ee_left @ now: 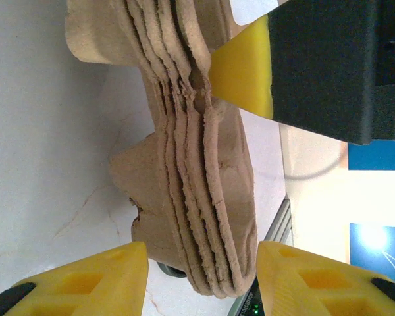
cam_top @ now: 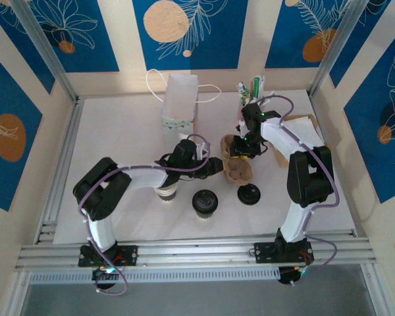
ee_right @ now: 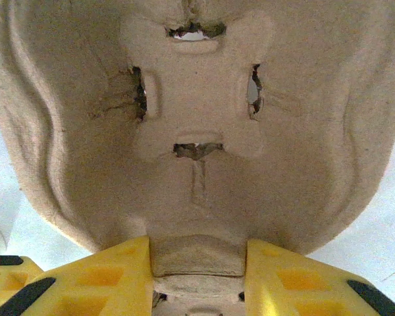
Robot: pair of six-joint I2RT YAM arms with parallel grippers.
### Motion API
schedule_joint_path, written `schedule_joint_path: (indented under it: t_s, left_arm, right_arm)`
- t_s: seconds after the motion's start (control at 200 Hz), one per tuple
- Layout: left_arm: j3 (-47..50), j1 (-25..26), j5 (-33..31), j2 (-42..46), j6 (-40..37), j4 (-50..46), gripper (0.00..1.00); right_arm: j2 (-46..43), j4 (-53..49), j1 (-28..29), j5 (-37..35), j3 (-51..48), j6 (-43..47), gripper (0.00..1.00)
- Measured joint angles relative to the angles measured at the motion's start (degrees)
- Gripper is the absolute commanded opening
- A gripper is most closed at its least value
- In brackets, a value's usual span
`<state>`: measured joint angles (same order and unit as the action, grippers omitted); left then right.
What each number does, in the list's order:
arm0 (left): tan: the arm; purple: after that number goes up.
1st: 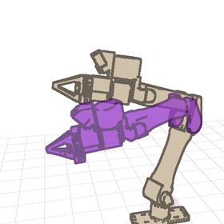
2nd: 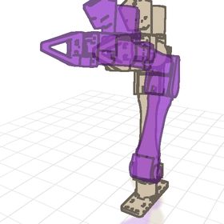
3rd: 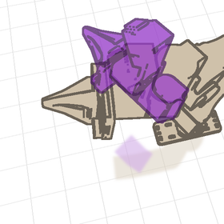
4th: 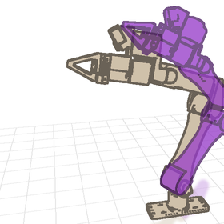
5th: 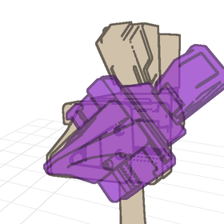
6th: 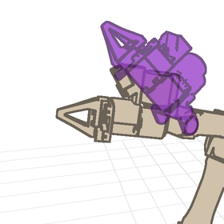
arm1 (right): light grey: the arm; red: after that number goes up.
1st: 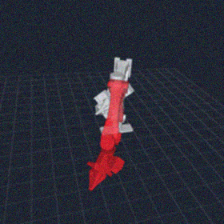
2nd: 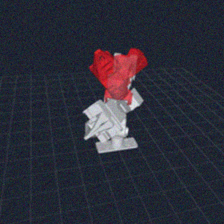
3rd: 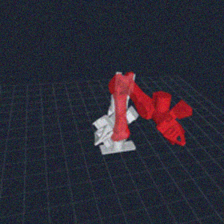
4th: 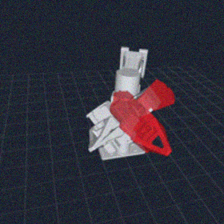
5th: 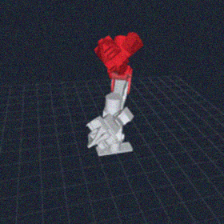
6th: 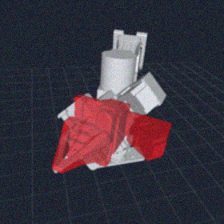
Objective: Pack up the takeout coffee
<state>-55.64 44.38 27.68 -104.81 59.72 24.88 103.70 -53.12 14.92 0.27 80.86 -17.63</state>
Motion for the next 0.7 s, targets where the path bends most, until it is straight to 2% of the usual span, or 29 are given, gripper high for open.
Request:
schedule_joint_path:
  t_s: [0.7]
  left_arm:
    - [-0.02,0.02,0.90,-1.88,1.09,2.60,0.38]
  right_arm:
    - [0.00,0.02,0.00,1.14,0.00,0.00,0.37]
